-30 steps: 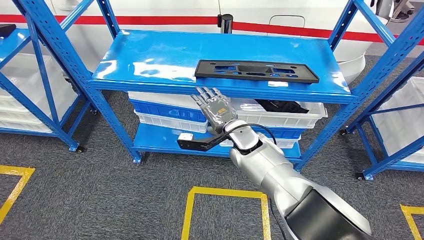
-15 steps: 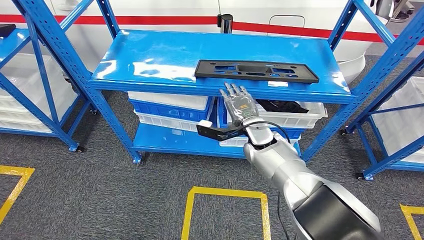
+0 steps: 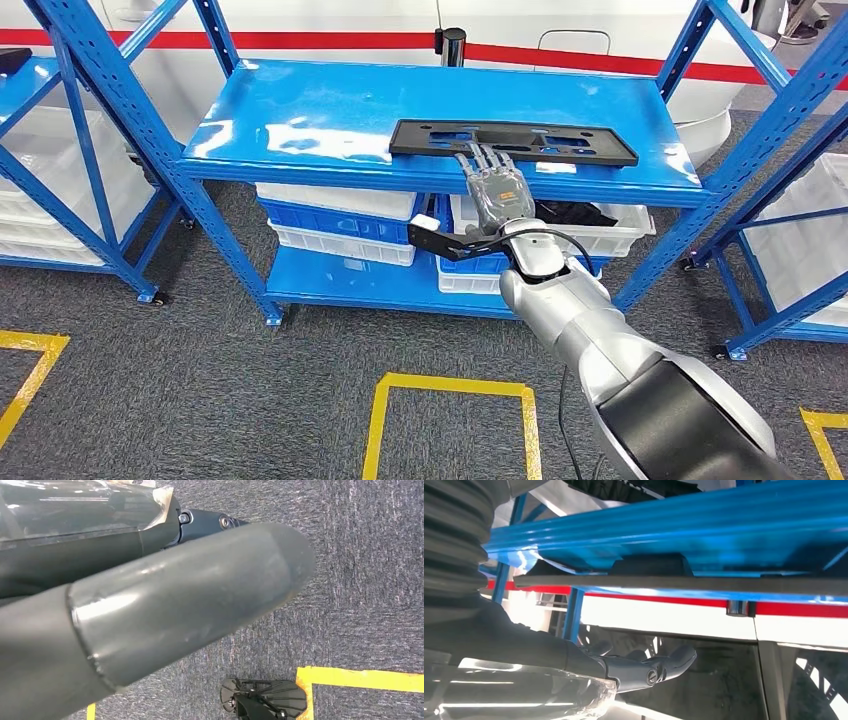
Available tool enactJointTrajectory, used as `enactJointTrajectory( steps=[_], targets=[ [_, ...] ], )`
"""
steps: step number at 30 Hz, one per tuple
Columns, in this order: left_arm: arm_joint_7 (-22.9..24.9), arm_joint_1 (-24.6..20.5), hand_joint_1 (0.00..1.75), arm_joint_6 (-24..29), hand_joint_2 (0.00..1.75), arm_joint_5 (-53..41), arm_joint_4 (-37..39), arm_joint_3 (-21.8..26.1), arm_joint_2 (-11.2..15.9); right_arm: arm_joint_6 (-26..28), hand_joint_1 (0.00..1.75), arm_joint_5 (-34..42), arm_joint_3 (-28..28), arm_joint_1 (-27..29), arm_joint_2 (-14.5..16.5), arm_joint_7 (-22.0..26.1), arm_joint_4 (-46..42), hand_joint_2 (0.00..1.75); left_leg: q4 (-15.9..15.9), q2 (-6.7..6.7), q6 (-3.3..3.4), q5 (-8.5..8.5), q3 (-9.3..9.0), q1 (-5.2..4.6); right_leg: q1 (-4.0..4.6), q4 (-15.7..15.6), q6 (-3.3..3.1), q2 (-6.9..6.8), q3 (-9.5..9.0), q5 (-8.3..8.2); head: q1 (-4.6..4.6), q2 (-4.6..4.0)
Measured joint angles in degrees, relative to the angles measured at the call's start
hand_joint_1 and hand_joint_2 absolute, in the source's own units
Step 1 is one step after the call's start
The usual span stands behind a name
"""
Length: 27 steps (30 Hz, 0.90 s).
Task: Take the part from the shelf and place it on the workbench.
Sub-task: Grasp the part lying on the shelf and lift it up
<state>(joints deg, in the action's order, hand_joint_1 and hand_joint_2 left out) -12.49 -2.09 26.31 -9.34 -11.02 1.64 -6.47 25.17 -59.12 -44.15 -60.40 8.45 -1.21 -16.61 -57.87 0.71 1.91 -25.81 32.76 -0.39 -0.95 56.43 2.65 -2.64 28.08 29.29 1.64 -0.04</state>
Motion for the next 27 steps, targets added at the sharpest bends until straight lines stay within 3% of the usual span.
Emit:
enactJointTrajectory(
  steps=[10, 11, 14, 15, 17, 19, 20, 21, 23, 24, 25, 27],
  targets=[
    [-0.48, -0.03, 0.00, -1.19, 0.00, -0.02, 0.00, 0.00, 0.00, -0.71, 0.00, -1.26, 0.72, -0.13, -0.26, 1.07, 0.25, 1.75, -0.02, 0.00, 0.03, -0.13, 0.07, -0.05, -0.10, -0.20, 0.02, -0.01, 0.01, 0.02, 0.01, 0.00],
    [-0.79, -0.05, 0.00, -1.22, 0.00, 0.06, 0.00, 0.01, 0.03, -0.85, 0.00, -1.38, 0.73, -0.07, -0.21, 1.17, 0.30, 1.75, 0.25, -0.04, 0.30, -0.36, 0.06, -0.01, -0.43, -0.04, 0.27, -0.06, -0.15, -0.28, 0.11, 0.00],
    [-1.75, -0.13, 0.00, -1.39, 0.00, 0.33, 0.02, 0.03, 0.13, -1.01, 0.00, -1.80, 0.75, 0.15, 0.10, 1.44, 0.42, 1.75, 2.10, -0.54, 1.66, -0.83, -1.31, 0.39, -1.17, 1.11, 1.86, 0.32, -0.13, -1.62, 0.21, -0.01],
    [-1.86, -0.18, 0.00, -1.21, 0.00, 0.42, 0.03, 0.05, 0.09, -1.04, 0.00, -2.00, 0.76, 0.01, 0.18, 1.49, 0.45, 1.75, 2.54, -0.72, 1.97, -0.81, -2.06, 0.51, -1.15, 2.15, 1.96, 0.85, 0.60, -1.20, 0.08, -0.01],
    [-1.85, -0.31, 0.00, -0.68, 0.00, 0.72, 0.04, 0.14, -0.02, -1.22, 0.00, -2.37, 0.76, -0.35, 0.28, 1.58, 0.48, 1.75, 2.82, -0.98, 2.20, -0.98, -2.99, 0.67, -1.25, 7.32, 1.29, 1.88, 3.88, 1.46, -0.23, -0.01],
    [-1.82, -0.38, 0.00, -0.34, 0.00, 0.99, 0.04, 0.23, -0.04, -1.45, 0.00, -2.53, 0.76, -0.29, 0.36, 1.60, 0.54, 1.75, 2.66, -1.25, 1.86, -1.09, -3.35, 0.69, -1.19, 13.64, 0.98, 2.21, 8.43, 3.83, -0.33, -0.01],
    [-1.82, -0.33, 0.00, -0.27, 0.00, 1.06, 0.04, 0.26, -0.07, -1.52, 0.00, -2.56, 0.77, -0.16, 0.37, 1.60, 0.58, 1.75, 2.55, -1.50, 1.56, -1.23, -3.61, 0.75, -1.17, 14.61, 1.24, 2.26, 9.78, 3.67, -0.34, -0.01],
    [-1.83, -0.28, 0.00, -0.23, 0.00, 1.08, 0.04, 0.27, -0.11, -1.53, 0.00, -2.57, 0.78, -0.05, 0.34, 1.60, 0.61, 1.75, 2.43, -1.74, 1.18, -1.41, -3.95, 0.83, -1.16, 13.57, 1.70, 2.29, 10.16, 2.45, -0.37, -0.01],
    [-1.84, -0.17, 0.00, -0.20, 0.00, 1.10, 0.05, 0.31, -0.17, -1.54, 0.00, -2.58, 0.79, 0.07, 0.26, 1.57, 0.64, 1.75, 2.22, -2.24, 0.24, -2.47, -4.88, 1.22, -1.22, 6.97, 2.85, 2.31, 8.70, -2.31, -0.35, 0.00],
    [-1.85, -0.20, 0.00, -0.16, 0.00, 1.11, 0.09, 0.36, -0.10, -1.55, 0.00, -2.59, 0.79, 0.11, 0.15, 1.57, 0.73, 1.75, 2.00, -2.34, -0.27, -2.98, -5.17, 1.38, -1.05, 4.35, 3.01, 2.40, 8.27, -3.92, -0.43, -0.01],
    [-1.86, -0.27, 0.00, -0.13, 0.00, 1.11, 0.14, 0.43, -0.08, -1.56, 0.00, -2.61, 0.79, 0.19, 0.09, 1.57, 0.82, 1.75, 1.66, -2.45, -0.79, -3.47, -5.03, 1.48, -0.89, 2.76, 2.41, 2.49, 7.95, -4.90, -0.58, -0.01],
    [-1.89, -0.41, 0.00, -0.05, 0.00, 1.13, 0.23, 0.60, 0.01, -1.58, 0.00, -2.62, 0.80, 0.49, 0.12, 1.57, 1.03, 1.75, 1.00, -2.46, -1.55, -4.12, -4.36, 1.54, -0.47, 2.88, 0.36, 2.61, 8.52, -4.57, -0.48, -0.01]
  ],
)
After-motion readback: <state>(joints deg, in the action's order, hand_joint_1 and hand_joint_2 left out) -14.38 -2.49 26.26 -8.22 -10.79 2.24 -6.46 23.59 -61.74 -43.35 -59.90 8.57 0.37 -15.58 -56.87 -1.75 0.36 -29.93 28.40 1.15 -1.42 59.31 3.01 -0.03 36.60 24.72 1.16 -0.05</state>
